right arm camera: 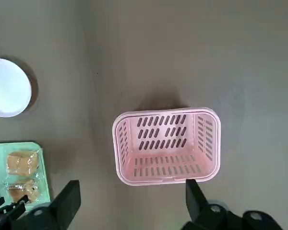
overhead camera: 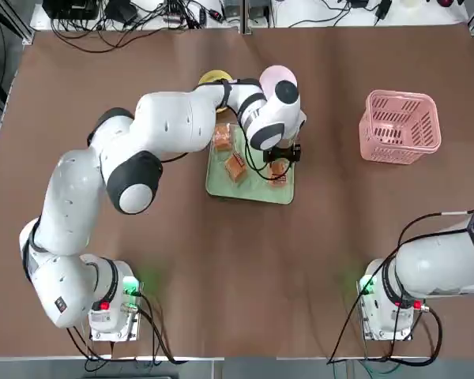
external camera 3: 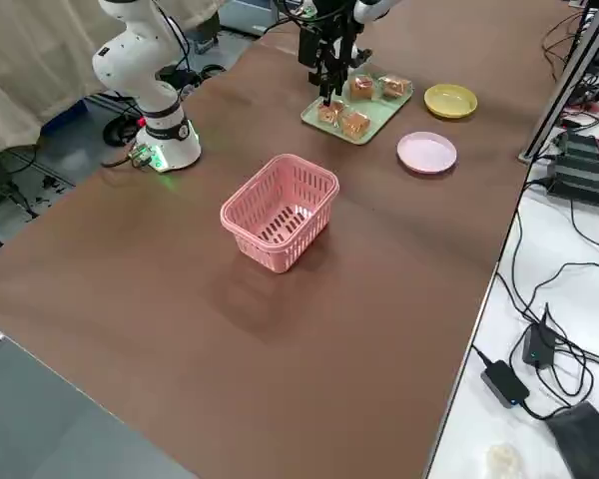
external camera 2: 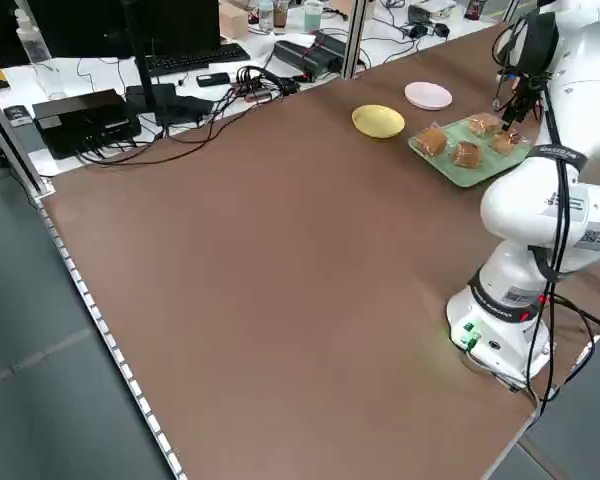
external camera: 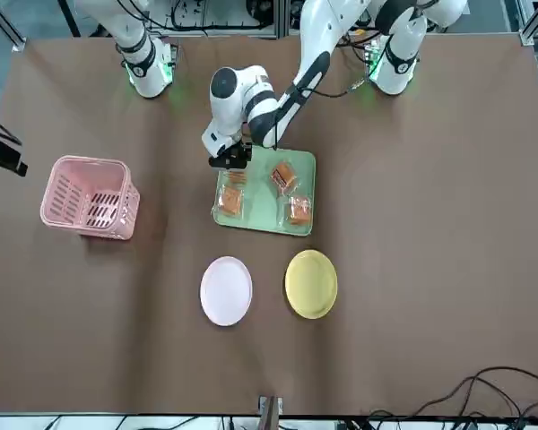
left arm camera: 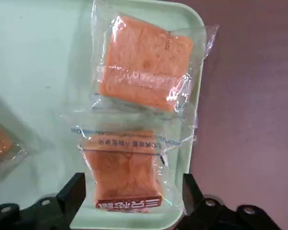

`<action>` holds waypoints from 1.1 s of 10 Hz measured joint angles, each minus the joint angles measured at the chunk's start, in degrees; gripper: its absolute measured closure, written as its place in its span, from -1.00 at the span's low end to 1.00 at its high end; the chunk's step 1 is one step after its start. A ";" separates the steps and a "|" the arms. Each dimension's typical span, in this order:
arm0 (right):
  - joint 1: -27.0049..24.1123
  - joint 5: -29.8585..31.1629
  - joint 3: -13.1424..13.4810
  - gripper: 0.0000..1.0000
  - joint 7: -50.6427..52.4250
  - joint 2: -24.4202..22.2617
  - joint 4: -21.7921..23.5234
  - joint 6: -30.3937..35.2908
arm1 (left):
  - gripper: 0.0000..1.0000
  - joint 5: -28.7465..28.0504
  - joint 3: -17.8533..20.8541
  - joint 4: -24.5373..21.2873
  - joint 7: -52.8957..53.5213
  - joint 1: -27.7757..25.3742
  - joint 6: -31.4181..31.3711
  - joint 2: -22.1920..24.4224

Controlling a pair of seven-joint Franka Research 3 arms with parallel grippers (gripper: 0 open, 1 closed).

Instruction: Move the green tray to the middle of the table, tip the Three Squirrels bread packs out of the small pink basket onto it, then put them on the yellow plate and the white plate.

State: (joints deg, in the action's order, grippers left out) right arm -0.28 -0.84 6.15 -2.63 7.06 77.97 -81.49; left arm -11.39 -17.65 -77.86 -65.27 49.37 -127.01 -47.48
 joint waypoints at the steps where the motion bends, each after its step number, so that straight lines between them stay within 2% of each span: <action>1: 0.00 0.00 0.00 -0.94 0.00 0.00 0.00 0.00 | -0.87 0.00 0.02 0.00 0.04 0.00 0.00 -0.07; 2: 0.00 0.00 0.00 -0.94 0.00 0.00 0.00 0.00 | -1.00 0.00 0.04 0.02 0.06 -0.01 0.00 -0.10; 3: -0.01 0.01 0.01 -0.94 0.00 0.00 0.00 0.00 | -1.00 -0.05 0.09 0.20 0.06 -0.13 0.24 -0.02; 6: -0.02 0.04 0.01 -0.94 0.00 0.00 0.01 0.03 | -1.00 -0.59 0.56 -0.36 1.64 -1.52 8.20 2.12; 9: -0.04 0.06 0.02 -0.94 0.01 0.00 0.05 0.04 | -1.00 -1.94 0.72 -4.99 2.14 -3.77 8.34 3.19; 11: -0.05 0.07 0.02 -0.94 0.01 0.00 0.06 0.05 | -1.00 -2.37 0.77 -5.46 1.70 -4.71 6.65 3.20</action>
State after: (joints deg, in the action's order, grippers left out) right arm -0.33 -0.77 6.17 -2.62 7.06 78.02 -81.45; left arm -13.76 -16.88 -83.32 -63.57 44.66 -120.36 -44.28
